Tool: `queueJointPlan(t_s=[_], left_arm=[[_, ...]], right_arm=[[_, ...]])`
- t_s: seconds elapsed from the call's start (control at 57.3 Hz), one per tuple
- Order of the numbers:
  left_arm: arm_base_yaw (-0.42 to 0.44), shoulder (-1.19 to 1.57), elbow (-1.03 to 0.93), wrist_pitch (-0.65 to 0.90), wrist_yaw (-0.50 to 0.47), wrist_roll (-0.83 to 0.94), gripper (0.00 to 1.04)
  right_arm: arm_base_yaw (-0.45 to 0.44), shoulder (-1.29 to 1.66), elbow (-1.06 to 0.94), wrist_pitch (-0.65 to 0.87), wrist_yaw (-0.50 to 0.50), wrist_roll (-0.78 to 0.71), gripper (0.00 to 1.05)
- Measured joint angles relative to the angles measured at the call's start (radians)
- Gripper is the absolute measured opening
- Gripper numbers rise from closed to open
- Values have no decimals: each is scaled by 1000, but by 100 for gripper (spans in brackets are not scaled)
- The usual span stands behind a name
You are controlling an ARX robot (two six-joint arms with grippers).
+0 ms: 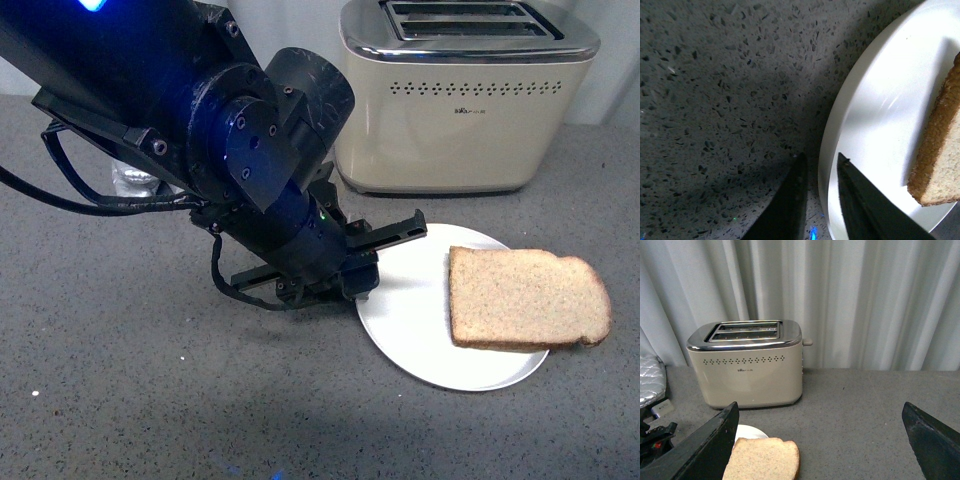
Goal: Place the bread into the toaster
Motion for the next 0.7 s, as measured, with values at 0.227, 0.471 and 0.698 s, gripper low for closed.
queueJointPlan(t_s=[0.227, 0.471, 0.698], left_arm=[[26, -122, -99, 143, -76, 11, 64], [51, -412, -410, 507, -360, 160, 100], [124, -687, -780, 817, -526, 143, 98]], right_arm=[[0, 0, 0, 0, 0, 0, 95], [0, 0, 0, 0, 0, 0, 95], [0, 0, 0, 0, 0, 0, 95]])
